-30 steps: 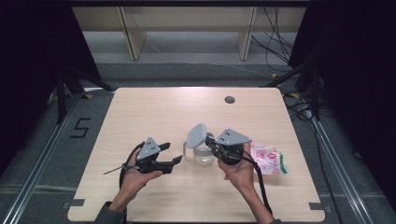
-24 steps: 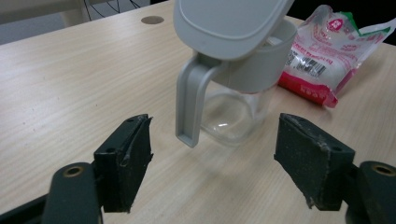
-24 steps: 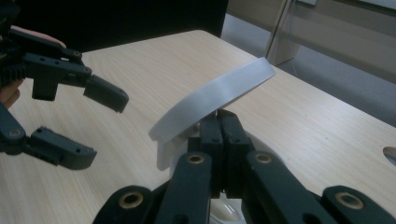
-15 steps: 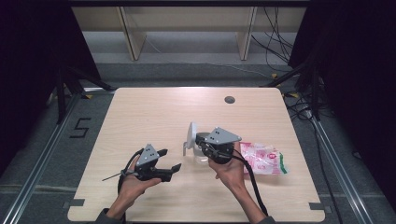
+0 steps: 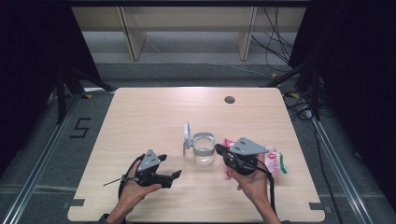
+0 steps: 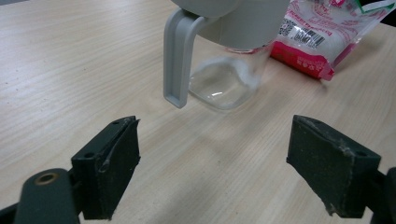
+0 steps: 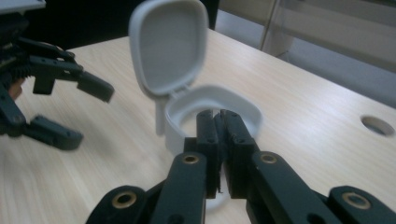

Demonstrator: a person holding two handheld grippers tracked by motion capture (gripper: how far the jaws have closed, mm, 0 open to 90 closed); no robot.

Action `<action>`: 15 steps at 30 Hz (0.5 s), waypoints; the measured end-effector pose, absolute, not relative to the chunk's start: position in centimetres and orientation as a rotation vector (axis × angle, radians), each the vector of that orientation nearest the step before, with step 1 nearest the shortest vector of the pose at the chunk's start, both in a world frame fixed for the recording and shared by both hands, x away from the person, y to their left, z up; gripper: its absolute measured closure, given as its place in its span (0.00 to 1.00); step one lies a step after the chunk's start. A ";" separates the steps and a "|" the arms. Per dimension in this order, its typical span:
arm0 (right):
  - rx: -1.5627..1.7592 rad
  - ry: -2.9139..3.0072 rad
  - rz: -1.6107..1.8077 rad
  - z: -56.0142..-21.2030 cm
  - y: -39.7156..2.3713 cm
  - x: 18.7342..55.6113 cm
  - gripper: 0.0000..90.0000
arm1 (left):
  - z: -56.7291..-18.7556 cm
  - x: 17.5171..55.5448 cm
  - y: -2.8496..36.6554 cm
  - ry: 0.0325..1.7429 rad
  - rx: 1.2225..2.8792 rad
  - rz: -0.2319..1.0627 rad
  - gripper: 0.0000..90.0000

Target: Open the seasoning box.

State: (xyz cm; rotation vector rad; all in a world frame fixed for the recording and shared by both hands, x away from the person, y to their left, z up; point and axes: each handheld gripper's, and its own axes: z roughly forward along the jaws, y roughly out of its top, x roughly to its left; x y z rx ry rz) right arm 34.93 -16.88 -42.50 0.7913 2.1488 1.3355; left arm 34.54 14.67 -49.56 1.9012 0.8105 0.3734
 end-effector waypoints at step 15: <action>0.962 2.248 1.193 -46.7 -22.2 32.5 1.00 | -50.0 33.2 14.2 0.794 1.927 0.339 0.17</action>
